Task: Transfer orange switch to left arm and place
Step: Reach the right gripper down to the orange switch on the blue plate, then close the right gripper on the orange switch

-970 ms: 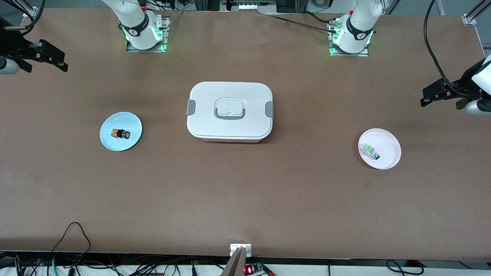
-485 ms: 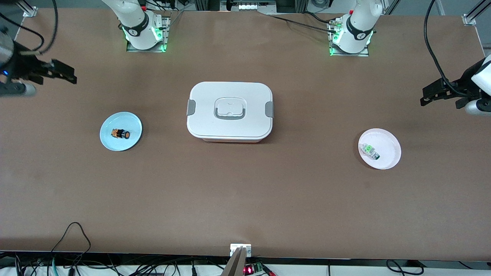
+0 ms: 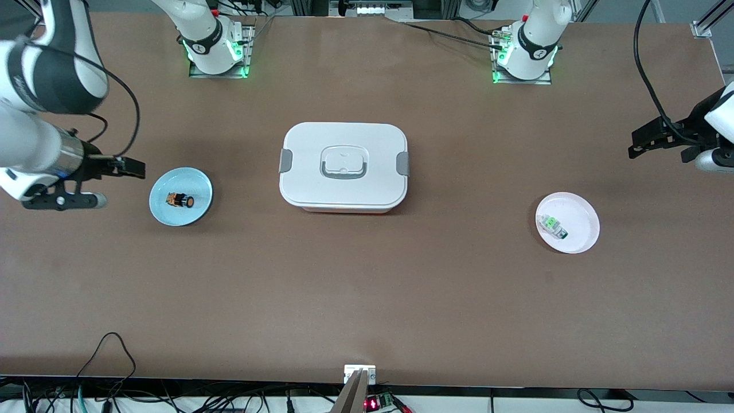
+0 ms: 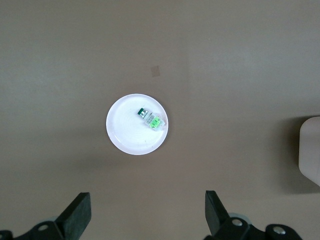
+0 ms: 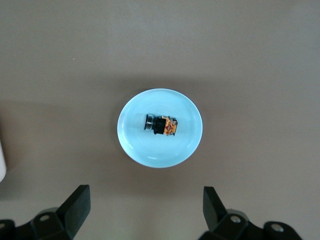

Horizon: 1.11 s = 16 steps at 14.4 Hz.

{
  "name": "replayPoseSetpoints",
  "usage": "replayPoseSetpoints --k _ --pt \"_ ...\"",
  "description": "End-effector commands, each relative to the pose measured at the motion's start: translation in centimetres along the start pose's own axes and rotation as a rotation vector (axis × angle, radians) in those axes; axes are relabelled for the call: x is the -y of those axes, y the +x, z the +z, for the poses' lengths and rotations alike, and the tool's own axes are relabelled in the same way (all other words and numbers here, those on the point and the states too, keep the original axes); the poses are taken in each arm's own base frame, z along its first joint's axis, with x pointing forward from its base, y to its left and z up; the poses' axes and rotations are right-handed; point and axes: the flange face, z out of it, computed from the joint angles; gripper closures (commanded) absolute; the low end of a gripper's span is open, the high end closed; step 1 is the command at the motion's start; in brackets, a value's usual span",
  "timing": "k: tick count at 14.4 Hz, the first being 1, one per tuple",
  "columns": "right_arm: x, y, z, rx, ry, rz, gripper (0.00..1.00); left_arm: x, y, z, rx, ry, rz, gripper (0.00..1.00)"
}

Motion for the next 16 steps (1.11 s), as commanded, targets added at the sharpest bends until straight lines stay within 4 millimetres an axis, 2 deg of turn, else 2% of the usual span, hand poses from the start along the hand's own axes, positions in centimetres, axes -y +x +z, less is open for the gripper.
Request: replayPoseSetpoints --k 1,2,6,8,12,16 --pt "0.4 -0.9 5.7 0.005 -0.003 0.041 0.0 0.2 0.1 -0.4 0.005 0.004 -0.008 0.0" --pt "0.5 -0.6 7.3 0.008 -0.001 0.039 0.0 0.2 0.1 -0.4 0.005 0.004 -0.008 0.0" --pt "-1.5 0.5 14.4 0.015 0.014 0.059 0.0 0.1 0.1 -0.5 0.003 0.004 -0.005 0.0" --pt "-1.7 0.9 17.3 0.006 0.018 0.057 0.0 -0.2 0.1 -0.5 0.003 0.004 0.0 0.0" --pt "-1.9 1.6 21.0 0.0 0.023 0.055 0.0 -0.4 0.1 -0.6 0.002 0.006 0.001 0.0" --pt "-1.8 1.5 23.2 -0.01 0.027 0.055 0.0 -0.4 0.1 -0.6 0.0 0.004 0.004 0.0"
